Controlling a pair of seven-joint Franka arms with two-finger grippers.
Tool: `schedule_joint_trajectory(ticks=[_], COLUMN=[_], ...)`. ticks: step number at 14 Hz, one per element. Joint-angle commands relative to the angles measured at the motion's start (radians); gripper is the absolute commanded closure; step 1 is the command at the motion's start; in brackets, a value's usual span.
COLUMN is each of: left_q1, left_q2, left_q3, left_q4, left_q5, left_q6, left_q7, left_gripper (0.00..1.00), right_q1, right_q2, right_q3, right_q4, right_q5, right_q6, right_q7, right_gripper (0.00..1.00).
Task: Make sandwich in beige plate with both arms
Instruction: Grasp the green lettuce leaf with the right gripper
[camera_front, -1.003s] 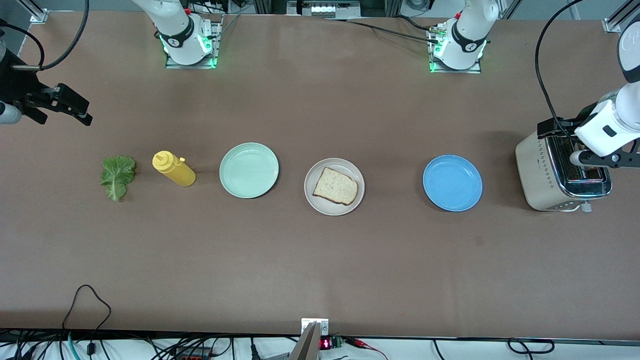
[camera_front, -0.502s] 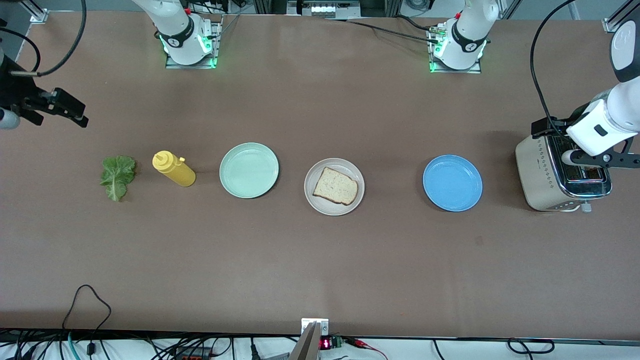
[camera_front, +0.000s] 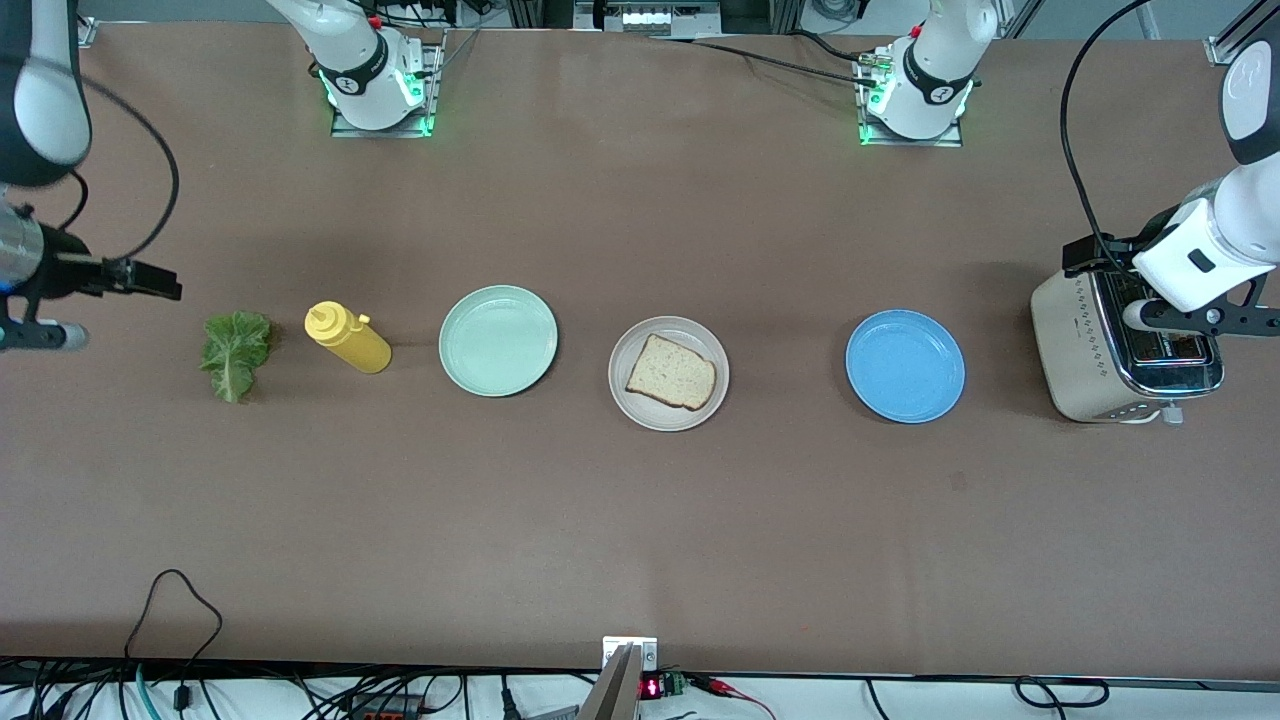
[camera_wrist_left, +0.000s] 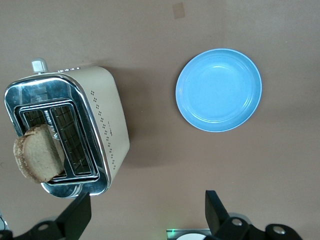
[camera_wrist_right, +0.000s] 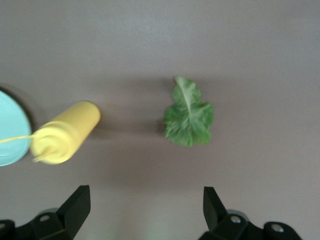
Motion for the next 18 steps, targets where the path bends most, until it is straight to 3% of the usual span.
schedule_joint_trajectory(ticks=[1,4,9,13,15,18], left_q1=[0.004,0.004,0.004,0.004,0.004,0.006], left_q2=[0.005,0.004,0.004,0.004,0.004,0.004], left_q3=[-0.004,-0.007,-0.021,-0.021,-0.021,-0.021], left_q4=[0.019,0.021,0.021,0.024,0.026,0.026], left_q5=[-0.010,-0.010,-0.010,-0.010,-0.010,-0.010], left_q6=[-0.011,-0.010,-0.011,-0.011,-0.011,-0.011], left_q7=[0.015,0.015,0.012,0.013,0.013,0.013], left_gripper=[0.00,0.00,0.00,0.00,0.00,0.00], right_q1=[-0.056,-0.092,-0.127,-0.121,-0.119,-0.118], right_q2=[0.108,0.194,0.273,0.324,0.345,0.350], right_q3=[0.012,0.012,0.014,0.014,0.014,0.014], right_q4=[0.015,-0.018,-0.181,-0.229,-0.227,-0.226], right_q5=[-0.012,-0.012,-0.012,-0.012,-0.012,-0.012], right_q6=[0.096,0.240,0.545,0.641,0.675,0.679], right_q7=[-0.134,-0.223,-0.309,-0.311,-0.315,-0.338], right_gripper=[0.00,0.00,0.00,0.01,0.11,0.44])
